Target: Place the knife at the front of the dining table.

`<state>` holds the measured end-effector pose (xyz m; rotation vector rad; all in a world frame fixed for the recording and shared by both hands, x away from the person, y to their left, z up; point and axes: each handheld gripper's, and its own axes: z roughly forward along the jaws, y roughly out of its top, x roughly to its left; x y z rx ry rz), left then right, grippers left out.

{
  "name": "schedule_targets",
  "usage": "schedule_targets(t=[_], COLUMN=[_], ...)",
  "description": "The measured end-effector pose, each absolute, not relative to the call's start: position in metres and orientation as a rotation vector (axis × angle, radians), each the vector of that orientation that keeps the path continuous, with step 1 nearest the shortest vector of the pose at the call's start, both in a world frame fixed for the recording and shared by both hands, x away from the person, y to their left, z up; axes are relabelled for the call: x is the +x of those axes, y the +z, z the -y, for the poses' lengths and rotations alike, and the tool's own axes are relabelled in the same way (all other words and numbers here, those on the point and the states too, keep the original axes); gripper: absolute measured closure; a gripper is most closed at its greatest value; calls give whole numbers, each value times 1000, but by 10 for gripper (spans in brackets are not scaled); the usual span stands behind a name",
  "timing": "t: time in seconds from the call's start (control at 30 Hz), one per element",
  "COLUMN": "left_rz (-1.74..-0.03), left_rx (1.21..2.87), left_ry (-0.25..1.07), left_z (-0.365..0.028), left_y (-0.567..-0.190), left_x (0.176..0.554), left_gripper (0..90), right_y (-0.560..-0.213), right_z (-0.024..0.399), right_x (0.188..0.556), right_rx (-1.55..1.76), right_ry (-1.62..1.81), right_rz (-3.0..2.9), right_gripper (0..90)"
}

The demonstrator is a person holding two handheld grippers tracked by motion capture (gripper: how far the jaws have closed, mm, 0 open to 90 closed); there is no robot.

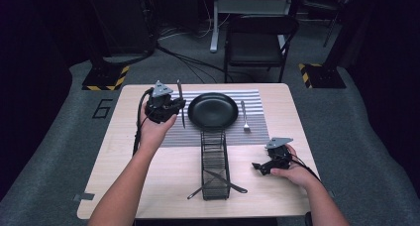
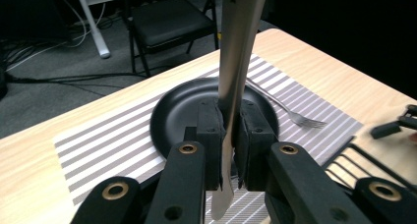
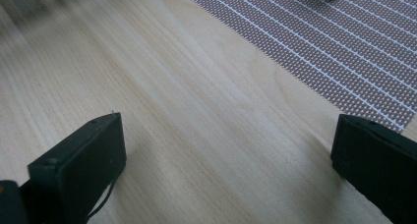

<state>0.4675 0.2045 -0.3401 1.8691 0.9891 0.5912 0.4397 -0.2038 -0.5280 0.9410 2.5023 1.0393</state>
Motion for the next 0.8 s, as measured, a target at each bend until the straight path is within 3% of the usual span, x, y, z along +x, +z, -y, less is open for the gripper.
schedule_targets(t=[0.8], left_rz=[-1124], left_rx=[1869], left_ry=[559], left_z=[-224], left_y=[-402], left_x=[491], left_gripper=[823], right_y=[-528], right_z=[204], right_x=[440], right_rx=[940], right_ry=[1040], right_rz=[-2502], right_gripper=[0])
